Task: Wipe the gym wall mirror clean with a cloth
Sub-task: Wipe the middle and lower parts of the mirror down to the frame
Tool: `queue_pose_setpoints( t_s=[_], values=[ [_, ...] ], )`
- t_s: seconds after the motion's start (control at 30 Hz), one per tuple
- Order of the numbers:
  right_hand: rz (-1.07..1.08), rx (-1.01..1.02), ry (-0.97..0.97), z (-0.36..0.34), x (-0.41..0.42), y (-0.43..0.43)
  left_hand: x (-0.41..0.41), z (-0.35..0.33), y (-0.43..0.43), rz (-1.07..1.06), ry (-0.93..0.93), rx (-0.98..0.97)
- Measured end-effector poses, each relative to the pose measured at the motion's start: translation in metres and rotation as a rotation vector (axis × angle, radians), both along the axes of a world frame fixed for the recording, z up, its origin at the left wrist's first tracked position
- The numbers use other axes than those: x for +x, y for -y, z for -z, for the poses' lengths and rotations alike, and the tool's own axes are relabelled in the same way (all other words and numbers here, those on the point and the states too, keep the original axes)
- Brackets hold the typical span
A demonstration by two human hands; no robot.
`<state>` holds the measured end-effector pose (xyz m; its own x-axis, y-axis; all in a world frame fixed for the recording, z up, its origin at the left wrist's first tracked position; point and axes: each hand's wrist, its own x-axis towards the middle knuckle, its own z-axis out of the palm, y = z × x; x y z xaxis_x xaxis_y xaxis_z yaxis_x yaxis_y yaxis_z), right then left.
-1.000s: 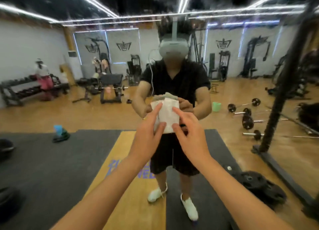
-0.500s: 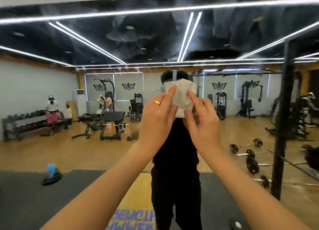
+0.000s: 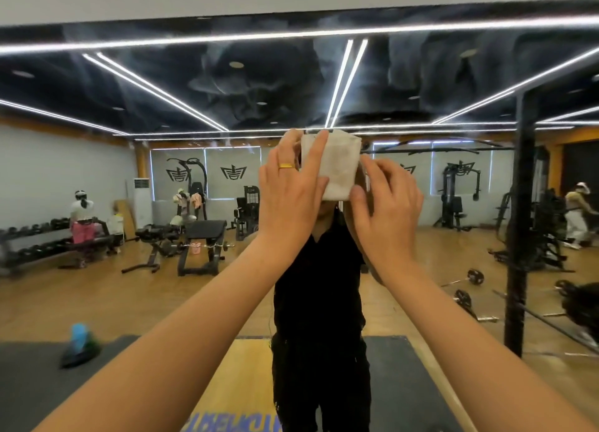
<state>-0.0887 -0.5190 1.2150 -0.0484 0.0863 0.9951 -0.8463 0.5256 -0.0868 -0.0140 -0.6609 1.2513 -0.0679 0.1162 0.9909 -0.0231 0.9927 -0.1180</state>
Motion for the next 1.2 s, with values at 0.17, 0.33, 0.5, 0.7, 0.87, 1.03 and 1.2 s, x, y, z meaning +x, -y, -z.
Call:
queue_pose_setpoints(
  t_s=[0.17, 0.33, 0.5, 0.7, 0.87, 1.03, 1.2],
  values=[
    [0.117, 0.028, -0.045, 0.024, -0.016, -0.003, -0.014, 0.004, 0.001, 0.085, 0.004, -0.287],
    [0.163, 0.047, -0.073, 0.026, -0.022, -0.001, -0.026, 0.011, -0.011, 0.081, 0.151, -0.263],
    [0.171, 0.049, -0.094, 0.025, -0.025, 0.001, -0.032, 0.003, -0.020, -0.004, 0.170, -0.228],
    [0.186, 0.033, -0.120, 0.027, -0.029, 0.000, -0.041, 0.008, -0.013, -0.040, 0.172, -0.234],
    [0.175, 0.039, -0.103, 0.028, -0.029, 0.001, -0.004, 0.013, 0.043, 0.101, 0.120, 0.061],
    [0.208, 0.033, -0.099, 0.028, -0.028, 0.001, 0.018, 0.036, 0.068, 0.138, 0.019, 0.385],
    [0.208, 0.031, -0.099, 0.029, -0.025, 0.003, -0.002, 0.004, 0.016, 0.170, 0.070, 0.234]
  ],
)
